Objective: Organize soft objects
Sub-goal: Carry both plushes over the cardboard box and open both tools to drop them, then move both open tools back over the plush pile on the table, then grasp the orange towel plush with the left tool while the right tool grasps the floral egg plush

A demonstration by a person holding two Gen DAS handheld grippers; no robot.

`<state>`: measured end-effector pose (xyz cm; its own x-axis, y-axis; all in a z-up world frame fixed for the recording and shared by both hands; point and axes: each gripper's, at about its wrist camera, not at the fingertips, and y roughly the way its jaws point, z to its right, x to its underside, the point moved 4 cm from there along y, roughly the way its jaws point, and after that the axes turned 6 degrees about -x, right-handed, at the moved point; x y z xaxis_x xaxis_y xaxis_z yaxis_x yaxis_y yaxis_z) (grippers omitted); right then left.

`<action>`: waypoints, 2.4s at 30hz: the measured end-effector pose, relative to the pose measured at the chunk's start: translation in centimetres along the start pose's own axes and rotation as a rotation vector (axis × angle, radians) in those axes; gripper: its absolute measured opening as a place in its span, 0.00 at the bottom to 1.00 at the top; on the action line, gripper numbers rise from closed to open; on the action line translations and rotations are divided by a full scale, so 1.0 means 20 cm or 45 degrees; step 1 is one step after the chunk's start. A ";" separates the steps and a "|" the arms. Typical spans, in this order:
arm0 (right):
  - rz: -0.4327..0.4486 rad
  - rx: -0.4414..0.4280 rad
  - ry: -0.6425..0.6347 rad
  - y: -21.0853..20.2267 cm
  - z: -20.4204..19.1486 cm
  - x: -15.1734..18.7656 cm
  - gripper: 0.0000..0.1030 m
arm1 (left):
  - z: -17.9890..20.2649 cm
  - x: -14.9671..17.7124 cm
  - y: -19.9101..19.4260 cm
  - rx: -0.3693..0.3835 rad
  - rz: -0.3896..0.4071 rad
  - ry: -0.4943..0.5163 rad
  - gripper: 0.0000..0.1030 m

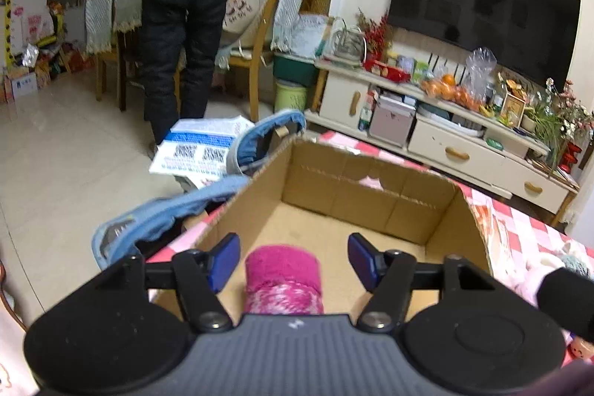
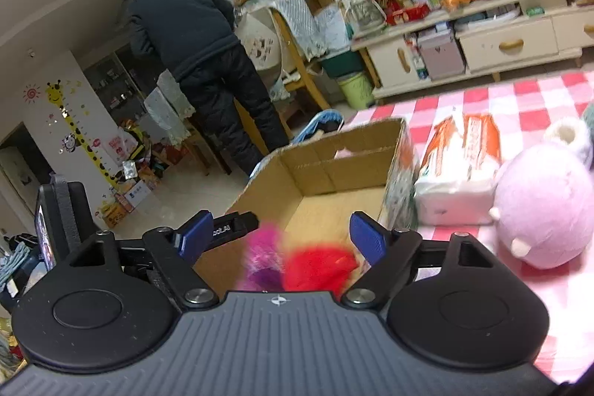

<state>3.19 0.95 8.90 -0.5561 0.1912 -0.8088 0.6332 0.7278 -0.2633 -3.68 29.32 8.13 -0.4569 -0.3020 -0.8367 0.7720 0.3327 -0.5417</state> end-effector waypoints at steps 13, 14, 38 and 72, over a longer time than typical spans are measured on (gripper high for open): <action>0.083 0.199 -0.020 -0.15 0.09 0.07 0.99 | 0.14 0.04 -0.07 0.073 0.124 0.059 0.75; 0.085 0.211 -0.027 -0.17 0.10 0.09 0.99 | 0.16 0.06 -0.08 0.088 0.150 0.075 0.75; 0.178 0.530 -0.199 -0.38 0.24 0.10 1.00 | 0.34 0.10 -0.10 0.068 0.421 0.325 0.79; 0.354 0.841 -0.120 -0.81 0.50 0.11 1.00 | 1.01 0.37 -0.32 0.450 0.215 0.543 0.92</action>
<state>-2.98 -16.92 6.13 -0.2972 0.2321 -0.9262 0.9543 0.1044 -0.2800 -3.09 6.84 7.10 -0.3957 0.1408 -0.9075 0.9169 0.0041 -0.3992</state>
